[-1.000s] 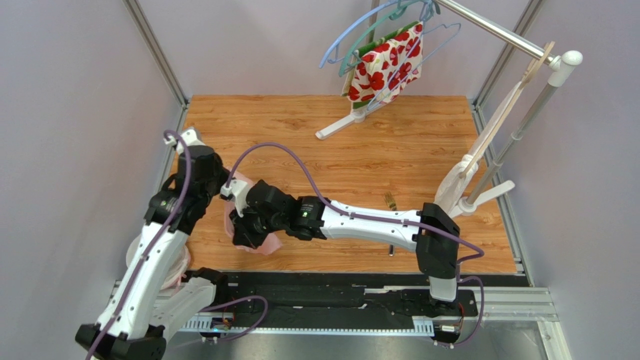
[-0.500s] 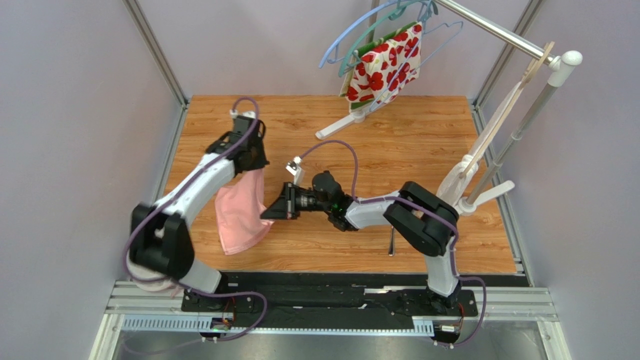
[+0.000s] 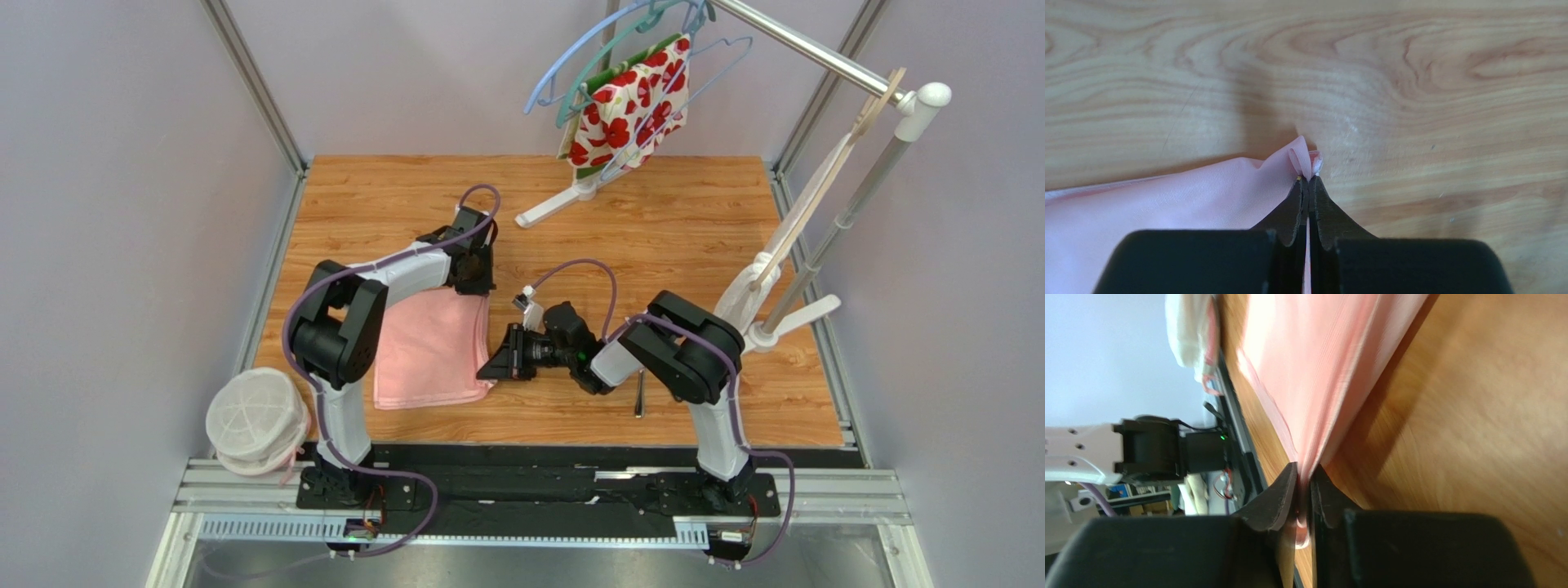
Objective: Fold the napkin into a case and place the utensils inside
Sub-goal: Turn over the upper triangle folded napkin at the center of the board, then move the lower triangle-folded napkin to the center of the board.
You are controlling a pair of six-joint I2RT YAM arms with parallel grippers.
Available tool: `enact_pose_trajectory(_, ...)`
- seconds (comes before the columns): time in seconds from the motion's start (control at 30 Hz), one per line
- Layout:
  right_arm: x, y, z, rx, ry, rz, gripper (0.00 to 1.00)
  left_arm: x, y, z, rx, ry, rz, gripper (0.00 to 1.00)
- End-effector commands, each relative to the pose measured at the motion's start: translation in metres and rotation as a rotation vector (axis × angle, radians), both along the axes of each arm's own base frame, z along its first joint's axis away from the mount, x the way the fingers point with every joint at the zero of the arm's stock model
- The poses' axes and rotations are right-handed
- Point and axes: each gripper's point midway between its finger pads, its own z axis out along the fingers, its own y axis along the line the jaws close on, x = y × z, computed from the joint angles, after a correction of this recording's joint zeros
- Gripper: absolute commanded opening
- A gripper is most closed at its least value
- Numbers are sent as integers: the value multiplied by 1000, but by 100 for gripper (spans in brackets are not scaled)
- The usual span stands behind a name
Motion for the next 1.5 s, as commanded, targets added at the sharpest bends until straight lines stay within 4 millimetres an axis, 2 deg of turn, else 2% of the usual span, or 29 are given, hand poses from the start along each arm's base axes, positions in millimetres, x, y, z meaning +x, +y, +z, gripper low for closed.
enact_pose_trajectory(0.0, -42, -9, -6, -43, 18, 144, 21, 59, -29, 37, -137, -234, 0, 0)
enact_pose_trajectory(0.07, -40, -18, -11, -92, 6, 128, 31, 59, -36, 41, -162, -247, -24, 0)
enact_pose_trajectory(0.1, -39, -22, -12, -116, 0, 119, 46, 56, -38, 43, -168, -249, -33, 3)
enact_pose_trajectory(0.17, -28, -35, -2, -157, -58, 93, 55, 55, -45, 58, -198, -276, -60, 15)
enact_pose_trajectory(0.2, -32, -50, -8, -205, -40, 75, 65, 55, -50, 67, -212, -285, -75, 29)
enact_pose_trajectory(0.23, -26, -58, 6, -207, -78, 46, 70, 52, -52, 73, -221, -282, -85, 34)
enact_pose_trajectory(0.27, -23, -76, -3, -284, -67, 37, 73, 49, -60, 89, -264, -290, -111, 42)
enact_pose_trajectory(0.3, -16, -82, 1, -313, -84, 30, 75, 46, -64, 96, -287, -288, -124, 47)
enact_pose_trajectory(0.33, -4, -93, 9, -333, -99, -10, 76, 41, -65, 99, -297, -269, -136, 59)
enact_pose_trajectory(0.37, -4, -106, 4, -386, -86, -5, 76, 38, -68, 113, -318, -275, -144, 72)
enact_pose_trajectory(0.4, 3, -110, 10, -399, -96, -22, 77, 28, -70, 114, -335, -240, -167, 78)
enact_pose_trajectory(0.47, 14, -132, 12, -469, -97, -75, 79, 16, -67, 132, -354, -252, -185, 80)
enact_pose_trajectory(0.53, 32, -143, 19, -472, -111, -111, 80, 4, -59, 136, -339, -248, -182, 80)
enact_pose_trajectory(0.6, 47, -144, 18, -454, -74, -141, 77, -12, -47, 138, -326, -252, -163, 74)
enact_pose_trajectory(0.63, 64, -141, 31, -413, -83, -157, 75, -19, -43, 137, -326, -248, -158, 69)
enact_pose_trajectory(0.73, 89, -131, 33, -383, -69, -169, 71, -45, -40, 121, -347, -210, -172, 53)
enact_pose_trajectory(0.77, 106, -123, 48, -361, -97, -176, 68, -60, -39, 109, -344, -182, -173, 44)
enact_pose_trajectory(0.8, 113, -119, 38, -375, -81, -172, 66, -63, -42, 106, -357, -187, -185, 43)
enact_pose_trajectory(0.83, 120, -115, 39, -371, -81, -167, 64, -68, -44, 102, -365, -180, -196, 41)
enact_pose_trajectory(0.87, 136, -109, 53, -352, -102, -180, 63, -76, -45, 92, -369, -154, -196, 39)
enact_pose_trajectory(0.93, 151, -103, 51, -344, -103, -192, 59, -78, -51, 85, -376, -155, -211, 38)
enact_pose_trajectory(0.97, 156, -100, 51, -346, -99, -190, 56, -79, -51, 73, -359, -139, -214, 30)
enact_pose_trajectory(1.0, 171, -91, 68, -323, -136, -193, 50, -77, -53, 70, -358, -144, -222, 26)
enact_pose_trajectory(1.07, 176, -84, 58, -327, -100, -171, 47, -77, -54, 50, -345, -113, -223, 15)
enact_pose_trajectory(1.1, 185, -78, 69, -307, -114, -168, 41, -78, -55, 44, -342, -99, -221, 12)
enact_pose_trajectory(1.13, 185, -76, 68, -305, -104, -161, 40, -79, -55, 39, -336, -85, -217, 10)
enact_pose_trajectory(1.3, 181, -82, 66, -329, -107, -166, 40, -105, -60, -4, -318, 9, -203, 3)
enact_pose_trajectory(1.43, 168, -94, 57, -370, -96, -168, 41, -116, -77, -30, -353, 49, -224, 1)
enact_pose_trajectory(1.47, 165, -96, 55, -379, -97, -169, 41, -118, -88, -28, -374, 59, -250, 1)
